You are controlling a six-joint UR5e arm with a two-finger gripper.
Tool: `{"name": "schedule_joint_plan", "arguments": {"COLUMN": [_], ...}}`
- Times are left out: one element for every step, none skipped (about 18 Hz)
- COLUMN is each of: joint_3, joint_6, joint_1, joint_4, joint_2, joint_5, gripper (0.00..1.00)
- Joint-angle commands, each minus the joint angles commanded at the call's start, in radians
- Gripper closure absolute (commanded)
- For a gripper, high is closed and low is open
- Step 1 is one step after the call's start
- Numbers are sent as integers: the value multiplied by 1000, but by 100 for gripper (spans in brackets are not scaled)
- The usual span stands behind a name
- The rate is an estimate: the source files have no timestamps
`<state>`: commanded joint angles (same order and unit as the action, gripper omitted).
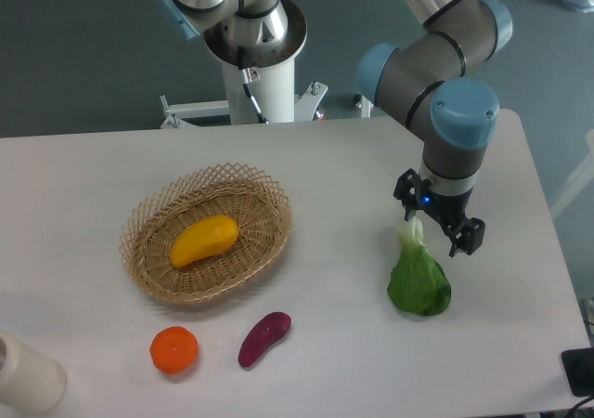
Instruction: Place the mango in the basket
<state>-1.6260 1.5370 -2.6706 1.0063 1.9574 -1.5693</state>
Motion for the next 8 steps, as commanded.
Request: {"name": "schedule_joint_plan", "arguments": {"joint_3": [-5, -3, -3, -3, -5, -5, -5, -5], "joint_6": [0, -2, -2, -2, -2, -2, -2, -2], "joint_1": [-2, -2, -5, -9, -12, -12, -14, -15], "joint_4": [-2, 0, 0, 0, 0, 0, 0, 0], "joint_2": [-2, -2, -2, -2, -3, -3, -3, -3], "joint_5": [0, 3, 3, 6, 6, 6, 6, 8], "gripper": [0, 0, 0, 0, 0, 0, 0, 0]}}
